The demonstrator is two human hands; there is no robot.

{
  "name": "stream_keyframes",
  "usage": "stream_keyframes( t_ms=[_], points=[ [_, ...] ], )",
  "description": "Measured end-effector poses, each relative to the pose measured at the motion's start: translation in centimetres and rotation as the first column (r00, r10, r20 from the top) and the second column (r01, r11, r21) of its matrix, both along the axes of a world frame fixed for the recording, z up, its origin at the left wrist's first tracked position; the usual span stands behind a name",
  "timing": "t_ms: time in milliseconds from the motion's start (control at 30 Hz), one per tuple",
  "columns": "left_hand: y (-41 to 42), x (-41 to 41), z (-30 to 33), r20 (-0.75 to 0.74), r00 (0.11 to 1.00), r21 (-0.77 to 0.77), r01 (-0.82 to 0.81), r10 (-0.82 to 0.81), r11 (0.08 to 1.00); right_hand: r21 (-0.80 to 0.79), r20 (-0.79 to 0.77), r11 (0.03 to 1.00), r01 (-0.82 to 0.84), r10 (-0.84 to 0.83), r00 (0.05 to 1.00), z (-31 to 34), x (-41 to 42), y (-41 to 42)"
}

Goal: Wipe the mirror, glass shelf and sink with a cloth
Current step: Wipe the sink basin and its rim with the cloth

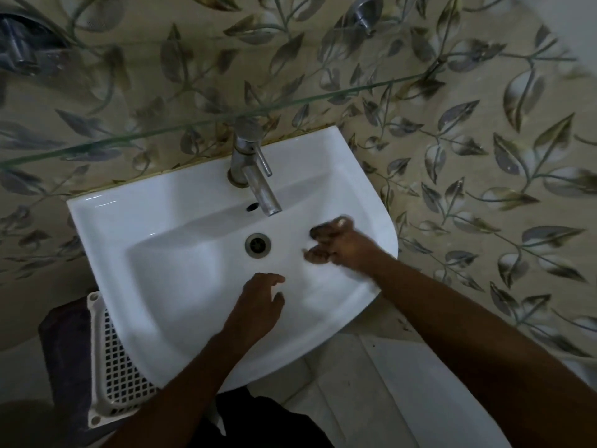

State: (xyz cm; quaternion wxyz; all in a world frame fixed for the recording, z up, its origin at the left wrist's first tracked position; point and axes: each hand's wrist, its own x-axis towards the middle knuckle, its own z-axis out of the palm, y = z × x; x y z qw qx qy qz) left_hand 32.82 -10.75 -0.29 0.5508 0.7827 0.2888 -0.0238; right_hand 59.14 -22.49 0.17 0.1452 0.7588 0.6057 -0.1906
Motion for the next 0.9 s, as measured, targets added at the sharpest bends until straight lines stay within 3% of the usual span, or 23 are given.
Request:
stream_keyframes(
  t_ms=[100, 133, 200, 267, 333, 433, 533, 667, 800, 900],
  points=[
    [-1.4, 1.3, 0.7, -0.013, 0.997, -0.028, 0.074, -0.074, 0.997, 0.101, 0.179, 0.950, 0.297, -0.311, 0.933, 1.9, 1.0, -0.9],
    [-1.8, 1.4, 0.7, -0.010, 0.996, -0.032, 0.086, -0.087, 0.996, 0.151, 0.215, 0.932, 0.330, -0.356, 0.909, 1.9, -0.3, -1.4],
    [-2.2, 1.1, 0.5, -0.002, 0.995, -0.034, 0.100, -0.100, 0.994, 0.208, 0.214, 0.948, 0.241, -0.285, 0.934, 1.9, -4.4, -2.7],
    [-2.4, 0.6, 0.2, 0.007, 0.995, -0.022, 0.099, -0.099, 0.995, 0.221, -0.002, 0.946, 0.239, -0.245, 0.970, 2.9, -8.1, -3.7],
    [-2.4, 0.0, 0.0, 0.015, 0.996, -0.007, 0.089, -0.089, 0.996, 0.160, -0.252, 0.936, 0.315, -0.270, 0.929, 5.4, -10.3, -4.2],
    [-2.7, -0.5, -0.2, 0.029, 0.996, 0.023, 0.088, -0.089, 0.996, 0.089, -0.444, 0.960, 0.266, -0.201, 0.873, 6.6, -10.1, -5.8],
    [-3.2, -0.7, 0.0, 0.037, 0.992, 0.007, 0.118, -0.119, 0.993, 0.184, -0.364, 0.950, 0.252, -0.172, 0.915, 5.6, -5.0, -8.6],
    [-4.1, -0.7, 0.6, 0.060, 0.989, 0.005, 0.135, -0.135, 0.991, 0.367, -0.212, 0.821, 0.437, -0.383, 0.899, 4.6, 0.8, -10.7],
    [-4.2, -1.2, 0.7, 0.070, 0.988, 0.008, 0.138, -0.138, 0.990, 0.457, -0.121, 0.733, 0.504, -0.511, 0.851, 2.7, -2.3, -10.7],
    [-4.0, -1.7, 0.6, 0.073, 0.991, 0.000, 0.111, -0.111, 0.994, 0.414, -0.176, 0.729, 0.545, -0.523, 0.834, 2.1, -7.4, -11.1]
  ],
)
